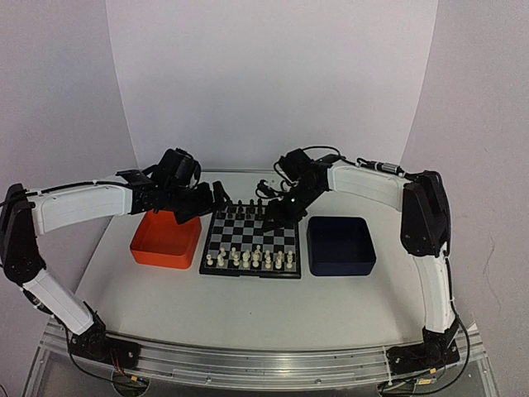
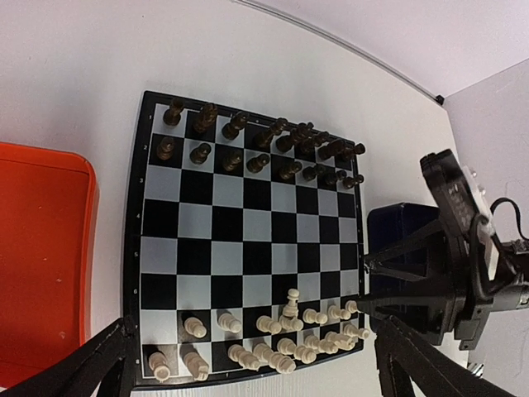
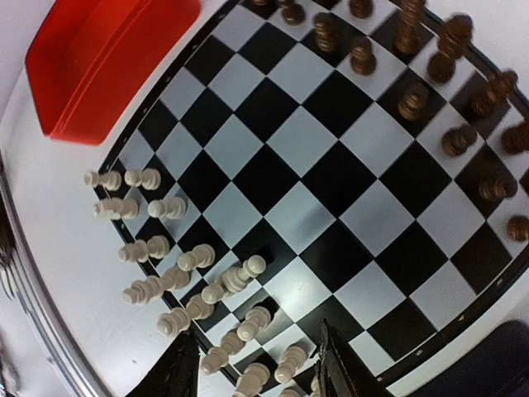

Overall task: Set up the chess pieces on the board
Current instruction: Pick up the chess piece from the chessboard.

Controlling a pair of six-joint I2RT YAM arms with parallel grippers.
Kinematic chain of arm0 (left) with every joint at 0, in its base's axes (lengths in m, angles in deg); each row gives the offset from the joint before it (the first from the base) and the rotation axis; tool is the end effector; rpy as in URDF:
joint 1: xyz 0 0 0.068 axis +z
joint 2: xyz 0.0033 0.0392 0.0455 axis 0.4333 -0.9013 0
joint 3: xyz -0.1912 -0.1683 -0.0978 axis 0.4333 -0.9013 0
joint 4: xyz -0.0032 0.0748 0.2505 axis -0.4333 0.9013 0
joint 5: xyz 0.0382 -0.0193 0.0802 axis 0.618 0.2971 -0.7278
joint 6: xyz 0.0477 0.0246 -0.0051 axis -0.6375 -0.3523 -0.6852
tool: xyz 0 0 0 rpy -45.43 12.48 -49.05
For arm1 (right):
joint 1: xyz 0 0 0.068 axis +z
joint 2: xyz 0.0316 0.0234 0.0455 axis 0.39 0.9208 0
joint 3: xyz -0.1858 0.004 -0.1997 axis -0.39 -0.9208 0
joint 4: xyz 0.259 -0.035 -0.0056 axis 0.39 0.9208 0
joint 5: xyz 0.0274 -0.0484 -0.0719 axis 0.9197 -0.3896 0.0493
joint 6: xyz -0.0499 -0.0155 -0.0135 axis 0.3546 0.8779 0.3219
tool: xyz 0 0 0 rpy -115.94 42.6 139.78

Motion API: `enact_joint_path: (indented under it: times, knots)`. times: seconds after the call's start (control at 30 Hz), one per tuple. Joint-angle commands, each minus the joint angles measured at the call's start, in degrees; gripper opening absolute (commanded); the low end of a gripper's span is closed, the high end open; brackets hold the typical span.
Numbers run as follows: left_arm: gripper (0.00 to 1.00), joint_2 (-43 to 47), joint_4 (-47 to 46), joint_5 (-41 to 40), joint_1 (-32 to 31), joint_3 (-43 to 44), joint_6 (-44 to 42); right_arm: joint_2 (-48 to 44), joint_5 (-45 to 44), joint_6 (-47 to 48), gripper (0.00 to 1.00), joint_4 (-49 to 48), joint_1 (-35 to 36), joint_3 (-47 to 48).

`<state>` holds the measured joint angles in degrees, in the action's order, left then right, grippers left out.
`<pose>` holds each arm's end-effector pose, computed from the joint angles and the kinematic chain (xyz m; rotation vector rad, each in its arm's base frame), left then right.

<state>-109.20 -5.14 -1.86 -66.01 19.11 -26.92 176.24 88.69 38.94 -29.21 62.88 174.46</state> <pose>0.2612 -0.2184 0.2746 -0.1074 2.3861 -0.6512 0.3653 0.3198 0.2174 -0.9419 2.5211 0.6543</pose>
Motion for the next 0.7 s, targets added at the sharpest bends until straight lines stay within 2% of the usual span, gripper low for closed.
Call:
enact_joint_path:
  times: [0.0, 0.1, 0.23, 0.67]
  knots:
    - [1.0, 3.71, 1.14, -0.62, -0.01, -1.22, 1.46, 1.29, -5.71, -27.18, 0.45, 1.53, 2.7, 1.31]
    - [1.0, 4.6, 1.77, -0.86, 0.0, -1.57, 0.85, 2.77, -10.45, -32.05, 0.45, 2.21, 5.54, 2.44]
    - [1.0, 5.72, 2.42, -1.13, -0.05, -2.01, -0.3, 5.32, -11.69, -38.81, 0.45, 2.66, 6.63, 3.48]
    - [1.0, 9.53, 2.6, -1.76, -0.01, -4.78, -4.15, 11.03, -19.46, -45.04, 0.39, 2.71, 9.13, 8.26]
